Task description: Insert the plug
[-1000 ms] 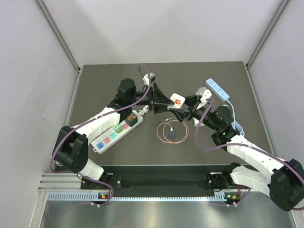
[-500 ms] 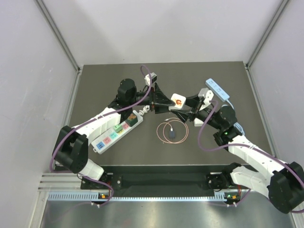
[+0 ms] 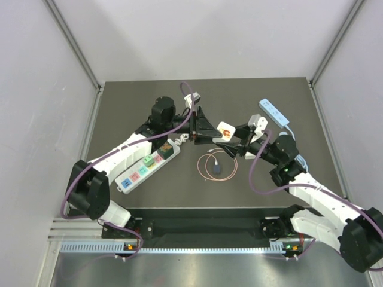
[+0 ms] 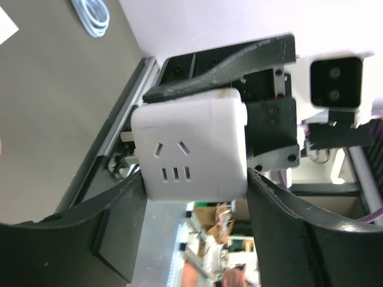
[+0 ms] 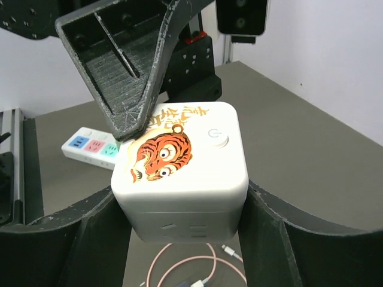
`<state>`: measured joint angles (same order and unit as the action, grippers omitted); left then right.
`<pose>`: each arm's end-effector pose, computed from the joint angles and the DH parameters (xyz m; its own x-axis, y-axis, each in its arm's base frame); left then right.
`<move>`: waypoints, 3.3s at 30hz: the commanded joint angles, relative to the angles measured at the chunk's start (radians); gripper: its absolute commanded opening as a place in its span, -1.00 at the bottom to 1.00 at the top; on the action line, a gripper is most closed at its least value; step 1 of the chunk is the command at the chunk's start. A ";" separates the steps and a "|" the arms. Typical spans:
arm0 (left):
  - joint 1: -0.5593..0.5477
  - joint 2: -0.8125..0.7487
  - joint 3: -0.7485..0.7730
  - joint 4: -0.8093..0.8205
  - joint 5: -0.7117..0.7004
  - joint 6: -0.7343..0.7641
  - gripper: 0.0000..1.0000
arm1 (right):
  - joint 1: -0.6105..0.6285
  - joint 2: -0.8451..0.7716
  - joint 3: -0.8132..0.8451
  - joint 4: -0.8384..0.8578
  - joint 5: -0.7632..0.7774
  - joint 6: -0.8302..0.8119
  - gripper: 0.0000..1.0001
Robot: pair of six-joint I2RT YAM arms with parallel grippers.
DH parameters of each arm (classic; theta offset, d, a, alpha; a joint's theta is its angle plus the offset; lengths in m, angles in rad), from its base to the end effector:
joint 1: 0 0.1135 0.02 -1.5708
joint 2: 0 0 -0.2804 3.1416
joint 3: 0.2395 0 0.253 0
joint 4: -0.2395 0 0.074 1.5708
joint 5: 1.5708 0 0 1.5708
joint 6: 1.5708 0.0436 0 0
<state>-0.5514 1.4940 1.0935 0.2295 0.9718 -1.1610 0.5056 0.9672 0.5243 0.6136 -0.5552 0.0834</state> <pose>0.2753 -0.2116 0.3357 -0.9645 -0.0139 -0.2637 0.2609 0.1032 -0.9598 0.1797 0.1257 0.3121 0.0760 0.1230 -0.9895 -0.8754 0.4833 -0.0071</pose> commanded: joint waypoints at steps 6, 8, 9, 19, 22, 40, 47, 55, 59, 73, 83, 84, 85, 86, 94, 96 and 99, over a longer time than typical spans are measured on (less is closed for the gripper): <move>0.004 -0.018 0.108 -0.179 0.019 0.215 0.46 | -0.012 -0.058 -0.029 0.020 0.040 0.022 -1.00; 0.004 -0.014 0.114 -0.186 0.018 0.219 0.48 | -0.013 -0.058 -0.027 0.008 0.047 0.015 -1.00; 0.005 -0.012 0.117 -0.193 0.012 0.224 0.59 | -0.013 -0.050 -0.018 -0.001 0.049 0.012 -1.00; -0.005 0.061 0.449 -0.861 -0.395 0.713 0.65 | -0.012 0.013 0.046 -0.172 0.052 -0.020 -1.00; -0.040 0.093 0.543 -0.950 -0.505 0.776 0.64 | -0.012 0.039 0.062 -0.186 0.049 -0.008 -1.00; -0.189 0.189 0.601 -0.993 -0.625 0.804 0.67 | -0.004 0.080 0.085 -0.196 0.067 0.026 -1.00; -0.211 0.216 0.621 -0.996 -0.671 0.813 0.68 | -0.002 0.082 0.094 -0.203 0.067 0.035 -1.00; -0.222 0.261 0.621 -1.004 -0.688 0.822 0.67 | -0.001 0.090 0.106 -0.207 0.080 0.046 -1.00; -0.234 0.276 0.621 -1.027 -0.740 0.828 0.58 | -0.001 0.096 0.106 -0.216 0.097 0.046 -1.00; -0.255 0.357 0.635 -1.055 -0.754 0.827 0.63 | -0.001 0.139 0.123 -0.245 0.113 0.044 -1.00; -0.248 0.403 0.634 -1.015 -0.644 0.784 0.37 | -0.001 0.120 0.091 -0.226 0.098 0.023 -1.00; -0.248 0.413 0.640 -1.019 -0.648 0.784 0.31 | -0.001 0.119 0.088 -0.224 0.100 0.021 -1.00; -0.246 0.416 0.640 -1.022 -0.634 0.782 0.15 | -0.002 0.117 0.086 -0.221 0.098 0.022 -1.00; -0.243 0.419 0.638 -1.023 -0.616 0.779 0.07 | -0.002 0.114 0.082 -0.218 0.100 0.019 -1.00; -0.228 0.448 0.638 -1.047 -0.539 0.762 -1.00 | -0.003 0.110 0.082 -0.221 0.127 0.019 -0.96; -0.220 0.439 0.631 -1.058 -0.545 0.762 -1.00 | -0.003 0.107 0.086 -0.250 0.149 0.018 -0.64; -0.199 0.405 0.606 -1.055 -0.550 0.742 -1.00 | -0.004 0.094 0.106 -0.313 0.164 0.003 -0.06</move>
<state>-0.7635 1.9068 1.7279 -0.7681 0.4126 -0.4049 0.5014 1.1263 0.5541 0.1535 -0.3920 0.0978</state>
